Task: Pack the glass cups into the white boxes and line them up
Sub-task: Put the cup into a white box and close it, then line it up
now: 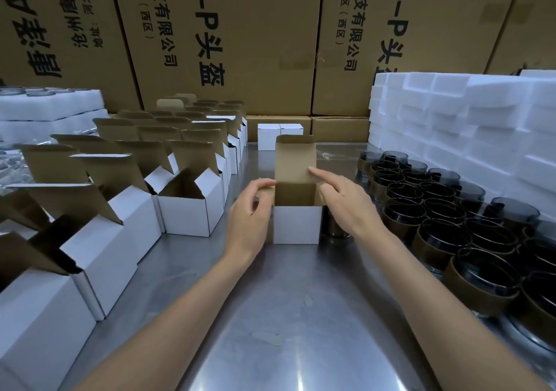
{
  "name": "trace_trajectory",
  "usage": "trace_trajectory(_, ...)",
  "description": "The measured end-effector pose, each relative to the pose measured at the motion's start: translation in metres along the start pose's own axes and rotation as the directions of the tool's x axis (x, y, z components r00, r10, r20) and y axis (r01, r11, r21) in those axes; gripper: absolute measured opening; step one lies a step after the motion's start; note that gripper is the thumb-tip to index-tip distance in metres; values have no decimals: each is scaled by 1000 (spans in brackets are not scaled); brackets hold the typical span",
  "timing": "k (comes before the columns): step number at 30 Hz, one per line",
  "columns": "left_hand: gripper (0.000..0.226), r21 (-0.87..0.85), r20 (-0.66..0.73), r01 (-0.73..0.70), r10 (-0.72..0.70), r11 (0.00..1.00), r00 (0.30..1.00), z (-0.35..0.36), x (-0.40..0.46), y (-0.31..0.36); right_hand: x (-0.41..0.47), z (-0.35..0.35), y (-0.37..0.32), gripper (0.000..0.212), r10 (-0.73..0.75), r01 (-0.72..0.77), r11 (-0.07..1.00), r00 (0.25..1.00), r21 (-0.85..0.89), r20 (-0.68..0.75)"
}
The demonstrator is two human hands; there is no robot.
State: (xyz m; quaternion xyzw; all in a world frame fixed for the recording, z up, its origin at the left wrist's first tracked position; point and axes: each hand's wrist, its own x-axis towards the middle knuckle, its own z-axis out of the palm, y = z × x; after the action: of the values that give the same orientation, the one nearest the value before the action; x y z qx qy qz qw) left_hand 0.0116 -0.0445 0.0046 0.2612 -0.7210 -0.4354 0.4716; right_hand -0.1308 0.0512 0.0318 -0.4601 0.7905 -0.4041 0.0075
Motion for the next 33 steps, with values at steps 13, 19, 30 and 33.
trace_trajectory(13, 19, 72, 63, -66, 61, 995, 996, 2, 2, -5, 2, -12, 6, 46, -38, 21, 992, 990, 128, 135)
trace_trajectory(19, 19, 93, 70, -119, 112, 989, 991, 3, 0, -6, -1, -25, 8, 38, 66, 39, 910, 969, 412, -237)
trace_trajectory(30, 104, 21, 261, 6, -11, 1000, 965, 3, -1, -9, -4, -32, 14, 13, 74, -67, 959, 997, -274, 14)
trace_trajectory(33, 117, 34, 332, 50, -58, 998, 942, 5, 0, -13, -5, -33, 15, 9, 34, 12, 934, 992, -358, 120)
